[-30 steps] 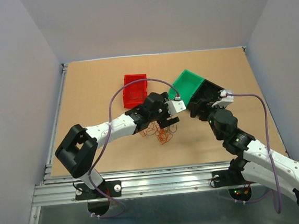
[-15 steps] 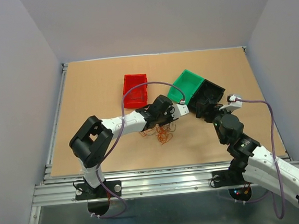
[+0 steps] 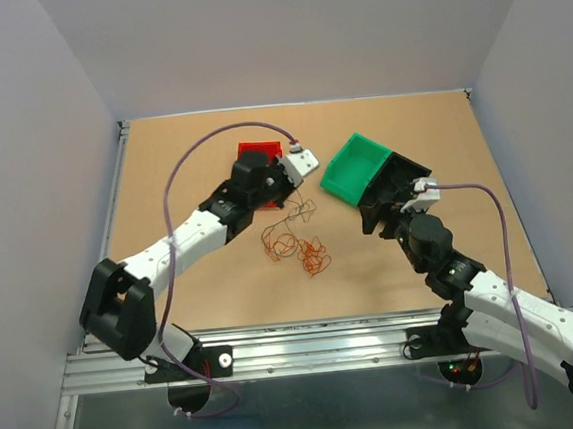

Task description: Untangle the cables

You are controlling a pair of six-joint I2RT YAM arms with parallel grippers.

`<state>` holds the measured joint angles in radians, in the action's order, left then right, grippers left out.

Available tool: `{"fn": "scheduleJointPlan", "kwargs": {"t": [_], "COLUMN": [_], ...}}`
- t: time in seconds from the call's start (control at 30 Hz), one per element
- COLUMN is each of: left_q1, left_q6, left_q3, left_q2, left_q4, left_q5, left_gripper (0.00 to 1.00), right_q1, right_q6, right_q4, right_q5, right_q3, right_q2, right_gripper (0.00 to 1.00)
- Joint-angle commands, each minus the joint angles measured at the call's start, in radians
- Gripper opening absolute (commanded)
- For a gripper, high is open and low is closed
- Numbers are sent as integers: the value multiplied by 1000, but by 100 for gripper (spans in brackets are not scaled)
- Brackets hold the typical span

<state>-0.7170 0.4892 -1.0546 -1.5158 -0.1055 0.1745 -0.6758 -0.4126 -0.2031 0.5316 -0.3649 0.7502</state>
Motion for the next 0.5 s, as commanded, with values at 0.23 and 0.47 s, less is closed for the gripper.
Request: {"fn": "scheduleJointPlan", "kwargs": {"t": [0.23, 0.47], "left_q1": [91, 106], "left_q6": [-130, -164], "left_q3": [111, 168], "left_q2": [339, 500], "left_q4": [-184, -230], "left_q5": [230, 259], "left_gripper": [0, 0], "right_q1": [-5, -5], "right_q6": [176, 224], "right_q4": [-447, -578], "right_q5": [-524, -654], "right_q3": [63, 29], "right_q2": [99, 285], "right_gripper": [88, 88]}}
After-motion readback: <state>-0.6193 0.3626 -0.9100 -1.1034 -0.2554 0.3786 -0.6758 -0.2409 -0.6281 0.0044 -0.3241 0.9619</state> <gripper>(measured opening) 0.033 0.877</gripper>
